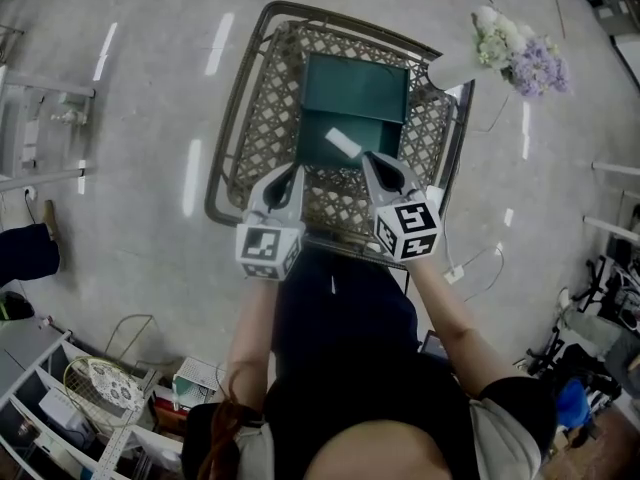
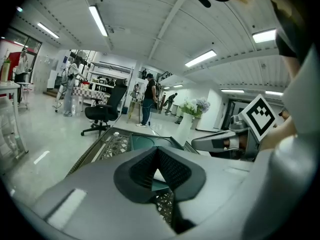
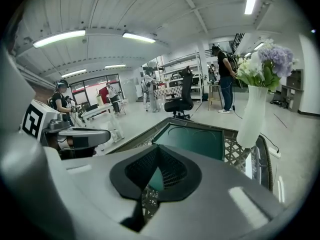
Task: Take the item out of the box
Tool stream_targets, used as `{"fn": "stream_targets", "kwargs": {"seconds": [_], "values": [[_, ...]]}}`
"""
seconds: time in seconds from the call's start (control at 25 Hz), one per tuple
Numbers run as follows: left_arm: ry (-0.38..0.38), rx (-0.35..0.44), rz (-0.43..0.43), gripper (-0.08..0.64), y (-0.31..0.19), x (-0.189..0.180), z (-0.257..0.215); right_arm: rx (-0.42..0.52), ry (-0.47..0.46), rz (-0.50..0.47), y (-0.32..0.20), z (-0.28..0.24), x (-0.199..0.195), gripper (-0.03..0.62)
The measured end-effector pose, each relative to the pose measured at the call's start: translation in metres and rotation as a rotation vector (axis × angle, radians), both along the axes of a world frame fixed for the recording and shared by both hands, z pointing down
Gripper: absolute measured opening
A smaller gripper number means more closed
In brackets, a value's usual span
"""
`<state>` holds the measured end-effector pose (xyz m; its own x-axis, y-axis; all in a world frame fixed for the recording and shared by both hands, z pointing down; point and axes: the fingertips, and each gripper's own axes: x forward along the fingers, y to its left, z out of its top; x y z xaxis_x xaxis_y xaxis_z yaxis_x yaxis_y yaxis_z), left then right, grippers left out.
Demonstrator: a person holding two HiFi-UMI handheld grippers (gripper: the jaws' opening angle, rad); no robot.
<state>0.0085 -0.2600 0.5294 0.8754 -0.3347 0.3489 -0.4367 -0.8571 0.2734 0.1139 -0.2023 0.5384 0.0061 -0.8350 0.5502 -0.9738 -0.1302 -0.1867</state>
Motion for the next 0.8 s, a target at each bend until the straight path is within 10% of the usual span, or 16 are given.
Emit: {"fn": "stream_targets", "kwargs": {"seconds": [0.8], "values": [[-0.035, -0.041, 0.064, 0.011, -0.013, 0.025, 0.034, -0.147, -0.041, -0.109, -0.027, 0.053, 0.0, 0.02]]}}
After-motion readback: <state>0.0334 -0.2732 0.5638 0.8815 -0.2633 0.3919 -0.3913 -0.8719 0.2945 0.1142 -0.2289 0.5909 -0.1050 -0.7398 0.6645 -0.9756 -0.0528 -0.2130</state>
